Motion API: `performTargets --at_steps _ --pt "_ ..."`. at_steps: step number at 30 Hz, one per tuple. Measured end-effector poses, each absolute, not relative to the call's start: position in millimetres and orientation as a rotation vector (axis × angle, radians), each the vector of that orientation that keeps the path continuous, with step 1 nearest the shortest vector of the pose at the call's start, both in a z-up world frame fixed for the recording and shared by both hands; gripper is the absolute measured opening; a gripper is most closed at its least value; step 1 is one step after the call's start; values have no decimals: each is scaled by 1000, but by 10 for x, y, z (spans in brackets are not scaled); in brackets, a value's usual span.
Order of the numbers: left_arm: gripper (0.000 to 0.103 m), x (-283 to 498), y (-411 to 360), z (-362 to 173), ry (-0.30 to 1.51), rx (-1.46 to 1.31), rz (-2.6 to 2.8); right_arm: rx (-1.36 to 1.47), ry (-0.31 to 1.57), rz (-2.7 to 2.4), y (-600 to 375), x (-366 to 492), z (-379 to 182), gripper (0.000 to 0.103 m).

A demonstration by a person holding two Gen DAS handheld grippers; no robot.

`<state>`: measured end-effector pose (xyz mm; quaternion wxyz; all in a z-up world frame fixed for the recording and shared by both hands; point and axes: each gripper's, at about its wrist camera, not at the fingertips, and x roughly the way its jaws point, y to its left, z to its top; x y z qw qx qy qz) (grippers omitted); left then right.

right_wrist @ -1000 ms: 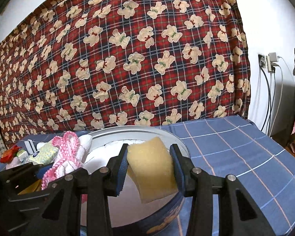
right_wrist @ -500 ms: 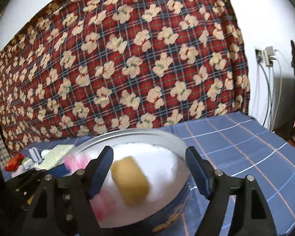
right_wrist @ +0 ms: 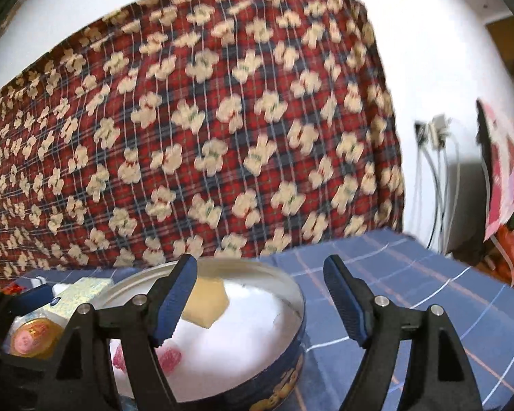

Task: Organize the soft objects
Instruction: 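Open the left tool dropping the sock into the tin while the right tool drops the sponge, then move both open tools back toward the remaining items on the table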

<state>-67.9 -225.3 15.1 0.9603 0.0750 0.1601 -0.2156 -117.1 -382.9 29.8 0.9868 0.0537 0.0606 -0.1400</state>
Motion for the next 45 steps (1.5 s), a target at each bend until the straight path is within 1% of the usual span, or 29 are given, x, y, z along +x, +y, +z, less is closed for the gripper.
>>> performTargets --at_steps 3,6,10,14,21,28,37,45 --pt "95 -744 -2115 164 327 150 -430 97 132 -280 -3769 -1182 306 79" --pt "95 -799 -1905 171 321 155 -394 153 134 -276 -3729 -1295 290 79" --pt "95 -833 -1574 179 301 135 -332 206 74 -293 -3624 -1478 293 79" --pt "95 -810 -1307 153 282 113 -278 210 48 -321 -3470 -1528 292 79" --pt "95 -761 -1051 122 283 79 -241 172 28 -286 -3060 -1573 305 79" --pt "95 -760 -796 115 285 117 -183 111 135 -126 -2415 -1344 257 79" --pt "95 -540 -15 69 343 42 -51 123 273 51 -1746 -993 170 79" --pt "95 -405 639 34 363 33 61 103 304 153 -1151 -657 254 79"
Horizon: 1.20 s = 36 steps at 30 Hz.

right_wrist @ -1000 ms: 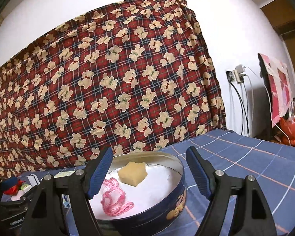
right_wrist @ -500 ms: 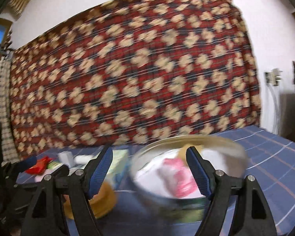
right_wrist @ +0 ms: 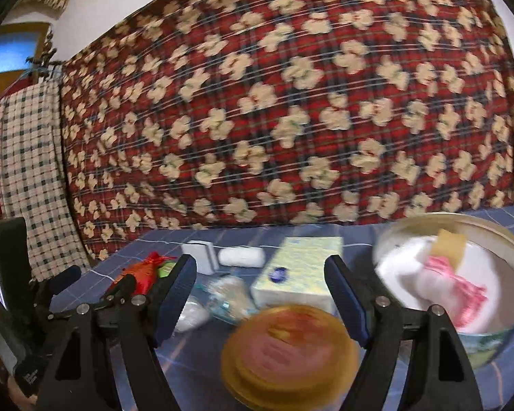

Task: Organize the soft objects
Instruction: 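Move both open tools back toward the remaining items on the table, then grasp the red-and-gold drawstring pouch with the left tool while the right tool grasps the pink fluffy puff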

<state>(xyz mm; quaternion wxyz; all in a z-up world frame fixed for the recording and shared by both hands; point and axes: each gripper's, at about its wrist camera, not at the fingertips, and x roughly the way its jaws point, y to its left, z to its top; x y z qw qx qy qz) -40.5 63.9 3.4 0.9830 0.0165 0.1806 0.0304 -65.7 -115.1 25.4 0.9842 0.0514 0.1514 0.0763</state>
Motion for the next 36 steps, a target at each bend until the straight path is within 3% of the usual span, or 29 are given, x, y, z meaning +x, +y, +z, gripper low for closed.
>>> performTargets --at_steps 9,13,21,22,25,27,29,32,36 --pt "95 -195 1201 -26 424 -5 150 106 489 273 -555 -114 76 79" --pt "95 -47 1363 -2 460 -34 163 110 552 310 -430 16 -65 66" --pt "95 468 1349 -11 570 -78 73 99 589 325 -454 39 -159 66" --pt "93 537 1331 -34 591 -90 63 92 592 322 -453 40 -163 66" --pt "70 681 1299 -120 630 -100 64 98 606 321 -481 59 -179 66" --pt "62 727 1298 -205 656 -86 59 118 617 321 -516 80 -190 66" --pt "45 745 1325 -285 685 -91 35 125 630 322 -525 94 -206 66" --pt "36 763 1402 -320 709 -161 -33 115 640 330 -503 89 -215 66" --pt "34 714 1488 -314 696 -221 -57 106 639 335 -486 74 -204 66"
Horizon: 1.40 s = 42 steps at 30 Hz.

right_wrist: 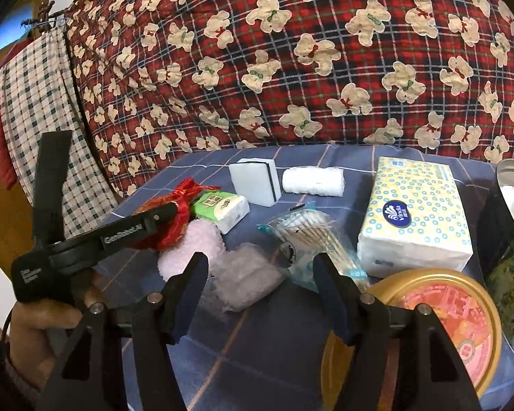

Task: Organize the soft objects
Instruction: 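Grasp the red-and-gold drawstring pouch with the left tool while the right tool grasps the pink fluffy puff, then carry the red pouch and pink puff with both tools over the tin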

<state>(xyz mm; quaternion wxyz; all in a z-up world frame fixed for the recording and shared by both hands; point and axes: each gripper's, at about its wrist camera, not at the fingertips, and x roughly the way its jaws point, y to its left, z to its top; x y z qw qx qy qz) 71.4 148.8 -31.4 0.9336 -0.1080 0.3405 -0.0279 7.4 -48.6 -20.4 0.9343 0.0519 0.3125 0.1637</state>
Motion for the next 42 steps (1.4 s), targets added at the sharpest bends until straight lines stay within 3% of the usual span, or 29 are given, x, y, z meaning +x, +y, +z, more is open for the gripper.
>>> performTargets --at_steps 12,22,23,25,29,35,42 --pt "32 423 1817 -54 491 -236 144 7 711 453 132 362 -185 66" --pt "32 424 1913 -72 486 -191 257 -68 877 470 588 814 -503 66" --pt "32 425 1922 -75 486 -189 268 -64 885 474 587 840 -512 65" --pt "32 428 1948 -81 490 -203 267 -61 889 493 576 845 -516 50" --pt "32 441 1943 -100 499 -207 262 -53 842 511 531 764 -454 33" --pt "32 411 1887 -87 474 -188 247 76 657 548 205 424 -174 32" --pt "32 357 1767 -52 426 -175 192 11 496 456 -34 -5 -29 32"
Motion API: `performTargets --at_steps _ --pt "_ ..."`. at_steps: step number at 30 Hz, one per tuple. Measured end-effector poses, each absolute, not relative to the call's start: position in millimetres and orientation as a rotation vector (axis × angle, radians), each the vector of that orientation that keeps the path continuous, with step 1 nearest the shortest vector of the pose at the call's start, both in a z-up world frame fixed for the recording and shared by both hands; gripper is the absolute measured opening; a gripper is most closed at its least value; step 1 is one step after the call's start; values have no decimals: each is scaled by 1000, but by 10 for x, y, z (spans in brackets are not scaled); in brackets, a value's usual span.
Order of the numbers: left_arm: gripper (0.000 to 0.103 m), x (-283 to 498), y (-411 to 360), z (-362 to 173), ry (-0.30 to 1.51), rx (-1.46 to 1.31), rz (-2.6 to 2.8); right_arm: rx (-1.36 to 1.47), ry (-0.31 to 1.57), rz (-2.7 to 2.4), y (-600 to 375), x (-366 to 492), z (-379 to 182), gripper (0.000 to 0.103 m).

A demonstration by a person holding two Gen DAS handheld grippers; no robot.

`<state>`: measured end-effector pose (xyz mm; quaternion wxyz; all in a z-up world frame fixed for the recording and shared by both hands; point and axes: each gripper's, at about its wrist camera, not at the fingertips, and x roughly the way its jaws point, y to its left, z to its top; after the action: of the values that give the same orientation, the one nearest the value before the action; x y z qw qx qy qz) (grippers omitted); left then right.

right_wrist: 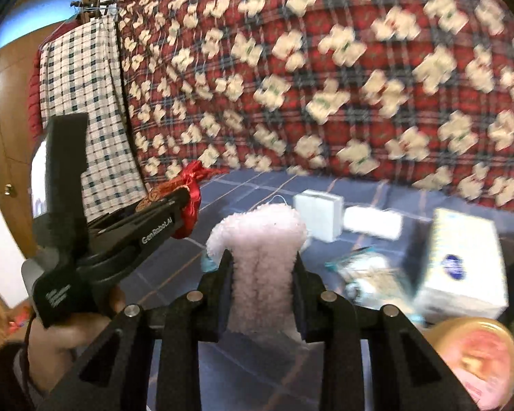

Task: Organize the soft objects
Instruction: 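Carry the red pouch and pink puff with both tools over the tin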

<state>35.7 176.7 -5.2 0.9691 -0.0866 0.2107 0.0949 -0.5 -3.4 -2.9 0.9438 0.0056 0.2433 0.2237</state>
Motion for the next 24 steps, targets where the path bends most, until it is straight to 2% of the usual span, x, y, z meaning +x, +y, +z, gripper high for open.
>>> performTargets --at_steps 24 --pt "32 -121 986 -2 434 -123 48 -48 395 328 -694 -580 30 33"
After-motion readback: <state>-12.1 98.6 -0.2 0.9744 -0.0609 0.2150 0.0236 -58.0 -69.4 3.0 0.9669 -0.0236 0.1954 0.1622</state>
